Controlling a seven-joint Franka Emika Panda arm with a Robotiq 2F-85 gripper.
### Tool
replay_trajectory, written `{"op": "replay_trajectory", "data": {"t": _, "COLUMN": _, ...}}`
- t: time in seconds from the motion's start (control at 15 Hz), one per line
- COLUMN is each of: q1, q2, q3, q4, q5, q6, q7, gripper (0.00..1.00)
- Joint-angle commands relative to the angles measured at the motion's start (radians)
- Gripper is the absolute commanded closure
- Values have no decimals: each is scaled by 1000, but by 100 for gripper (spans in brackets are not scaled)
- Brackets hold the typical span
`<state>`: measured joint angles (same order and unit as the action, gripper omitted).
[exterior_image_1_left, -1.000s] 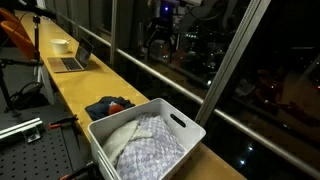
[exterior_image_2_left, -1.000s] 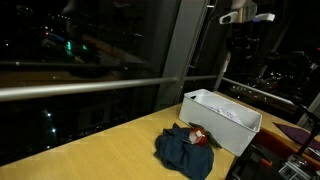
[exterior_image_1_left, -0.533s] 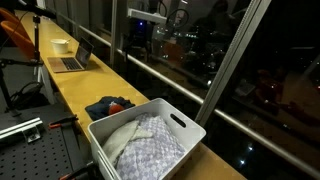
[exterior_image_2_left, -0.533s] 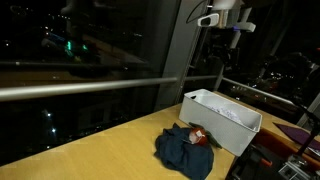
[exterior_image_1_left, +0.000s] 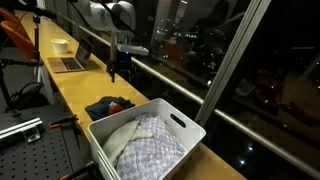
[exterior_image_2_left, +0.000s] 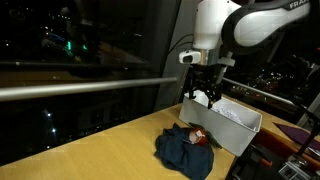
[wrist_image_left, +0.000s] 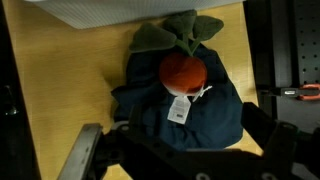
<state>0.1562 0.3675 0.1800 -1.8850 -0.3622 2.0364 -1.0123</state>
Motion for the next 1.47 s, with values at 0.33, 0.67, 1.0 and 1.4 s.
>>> {"op": "replay_trajectory", "data": {"t": 0.33, "q1": -5, "q2": 103, "q3": -1, "q4": -62, "q5": -4, "q6": 103, "q7": 2, "gripper": 0}}
{"op": "replay_trajectory", "data": {"t": 0.67, "q1": -8, "q2": 150, "q3": -10, "q4": -73, "q5": -15, "q6": 115, "q7": 6, "gripper": 0}}
{"op": "replay_trajectory", "data": {"t": 1.0, "q1": -8, "q2": 206, "q3": -32, "q4": -60, "q5": -43, "q6": 131, "q7": 15, "gripper": 0}}
{"op": "replay_trajectory", "data": {"t": 1.4, "q1": -20, "q2": 289, "q3": -31, "q4": -33, "q5": -31, "q6": 198, "q7": 6, "gripper": 0}}
